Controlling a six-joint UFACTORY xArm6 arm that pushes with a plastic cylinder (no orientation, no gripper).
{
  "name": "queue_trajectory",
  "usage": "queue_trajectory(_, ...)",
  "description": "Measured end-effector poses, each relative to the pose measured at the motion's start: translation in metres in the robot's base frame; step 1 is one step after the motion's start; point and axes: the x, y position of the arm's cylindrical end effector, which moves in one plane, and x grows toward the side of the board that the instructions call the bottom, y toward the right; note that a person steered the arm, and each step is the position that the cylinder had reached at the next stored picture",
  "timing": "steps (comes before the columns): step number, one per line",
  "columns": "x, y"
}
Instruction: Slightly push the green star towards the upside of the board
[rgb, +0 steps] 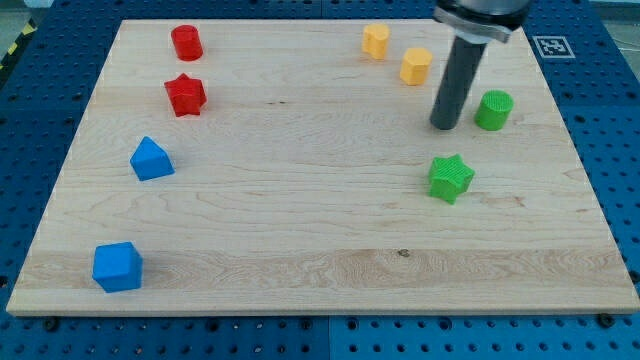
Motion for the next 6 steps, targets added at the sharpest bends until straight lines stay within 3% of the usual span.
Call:
queue_trajectory(1, 0.016, -0.031)
queue_trajectory(3, 0.103, -0.039)
queue_trajectory(6, 0.131, -0.058)
